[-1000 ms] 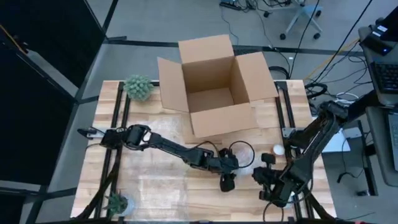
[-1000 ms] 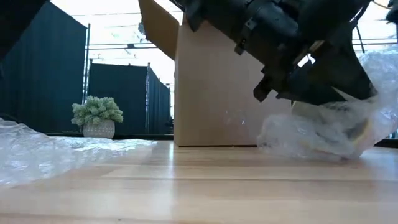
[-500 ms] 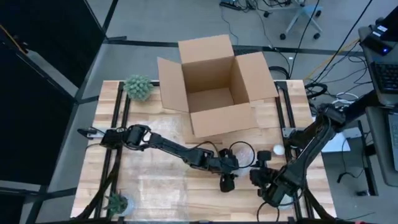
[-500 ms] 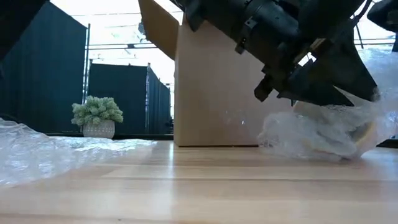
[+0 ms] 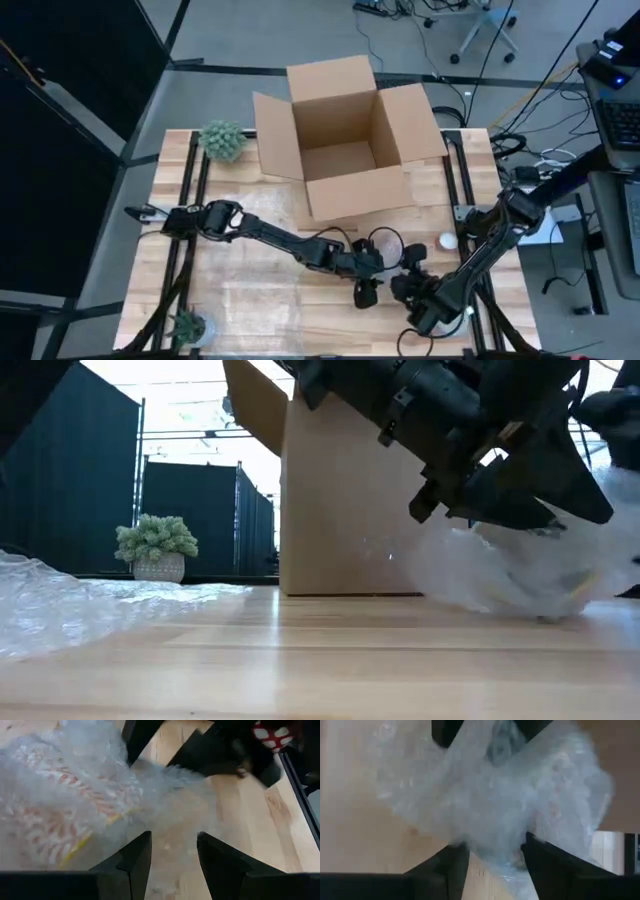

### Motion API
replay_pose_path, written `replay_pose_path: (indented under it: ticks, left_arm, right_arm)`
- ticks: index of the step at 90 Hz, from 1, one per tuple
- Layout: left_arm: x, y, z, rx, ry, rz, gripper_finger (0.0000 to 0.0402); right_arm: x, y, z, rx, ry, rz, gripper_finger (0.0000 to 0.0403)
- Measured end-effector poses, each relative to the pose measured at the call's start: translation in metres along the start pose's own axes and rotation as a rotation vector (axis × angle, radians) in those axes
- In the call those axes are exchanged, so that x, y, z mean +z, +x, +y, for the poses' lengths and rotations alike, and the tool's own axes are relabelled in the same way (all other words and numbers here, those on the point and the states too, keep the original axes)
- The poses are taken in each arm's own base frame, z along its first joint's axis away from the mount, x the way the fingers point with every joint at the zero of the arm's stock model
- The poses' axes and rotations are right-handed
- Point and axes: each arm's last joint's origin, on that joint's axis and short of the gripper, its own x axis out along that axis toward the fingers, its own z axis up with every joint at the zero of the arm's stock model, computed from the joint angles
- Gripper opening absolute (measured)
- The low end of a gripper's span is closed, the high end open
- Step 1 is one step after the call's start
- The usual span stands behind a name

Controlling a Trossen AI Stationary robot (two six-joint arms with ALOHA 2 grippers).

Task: Wrap mug
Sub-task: Wrap the orange mug with bubble wrap

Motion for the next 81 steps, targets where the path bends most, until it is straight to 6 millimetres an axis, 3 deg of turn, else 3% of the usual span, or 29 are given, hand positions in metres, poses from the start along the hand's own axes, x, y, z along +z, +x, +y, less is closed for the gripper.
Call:
replay_pose_path:
  ticks: [22,44,62,81]
  left_arm:
    - [0.001,0.000,0.000,-0.001,0.000,-0.002,0.0146]
    - [0.000,-0.002,-0.003,-0.099,-0.024,0.033,0.0146]
    - [0.015,-0.037,-0.016,-0.141,-0.048,0.113,0.0146]
    - [0.025,-0.087,-0.047,-0.135,0.007,0.145,0.0146]
  right_arm:
    - [0.000,0.002,0.002,0.005,0.012,0.015,0.0024]
    - [0.003,0.000,0.000,0.021,0.137,-0.015,0.0006]
    - [0.016,-0.021,0.002,0.185,0.261,-0.163,0.0004]
    - [0.034,-0.037,0.009,0.360,0.372,-0.316,0.0003]
